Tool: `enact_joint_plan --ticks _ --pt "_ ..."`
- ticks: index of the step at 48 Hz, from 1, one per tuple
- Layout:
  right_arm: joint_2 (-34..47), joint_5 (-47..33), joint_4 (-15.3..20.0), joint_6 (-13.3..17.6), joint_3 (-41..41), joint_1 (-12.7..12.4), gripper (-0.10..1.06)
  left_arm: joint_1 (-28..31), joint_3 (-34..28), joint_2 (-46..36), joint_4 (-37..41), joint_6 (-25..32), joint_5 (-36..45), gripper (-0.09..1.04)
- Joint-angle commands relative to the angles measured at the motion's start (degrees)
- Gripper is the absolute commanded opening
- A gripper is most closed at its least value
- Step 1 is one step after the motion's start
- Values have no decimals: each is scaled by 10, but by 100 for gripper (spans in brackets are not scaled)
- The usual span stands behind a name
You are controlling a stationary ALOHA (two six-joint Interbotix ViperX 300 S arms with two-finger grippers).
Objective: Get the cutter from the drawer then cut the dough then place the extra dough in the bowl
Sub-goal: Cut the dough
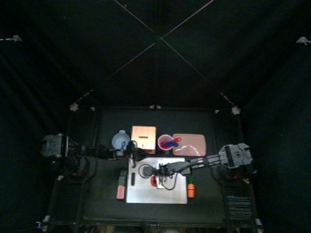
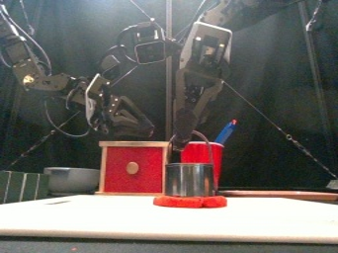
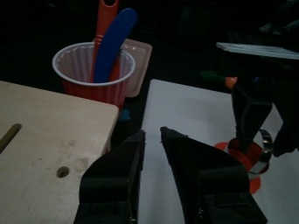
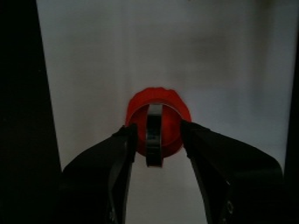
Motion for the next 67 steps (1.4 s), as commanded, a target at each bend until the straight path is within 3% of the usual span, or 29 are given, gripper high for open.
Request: enact_joint_plan --ticks 1,11,18,29,34,39,50,60,67 --pt "-33 -2 -9 6 -8 1 81 -4 -6 -3 -6 1 0 67" --pt "-84 -18 -15 4 18 4 81 -19 -9 -4 -11 1 -1 67" --pt "-140 -70 -46 6 79 18 81 -47 -18 2 -24 11 -10 66" --pt "-226 -155 -76 6 197 15 81 -99 -23 14 -81 86 -52 65" --pt "-249 -250 -76 6 254 15 81 -127 -23 27 -116 127 -99 65" --pt "-258 -401 -75 6 322 15 81 -152 -25 46 -142 151 -134 65" --pt "-218 -672 -47 0 424 20 81 -207 -47 98 -150 154 -150 66" --pt "-127 -799 -28 -6 426 32 81 -234 -66 131 -185 153 -151 67" --pt "-78 -839 -30 -5 408 34 81 -234 -67 139 -208 153 -152 72"
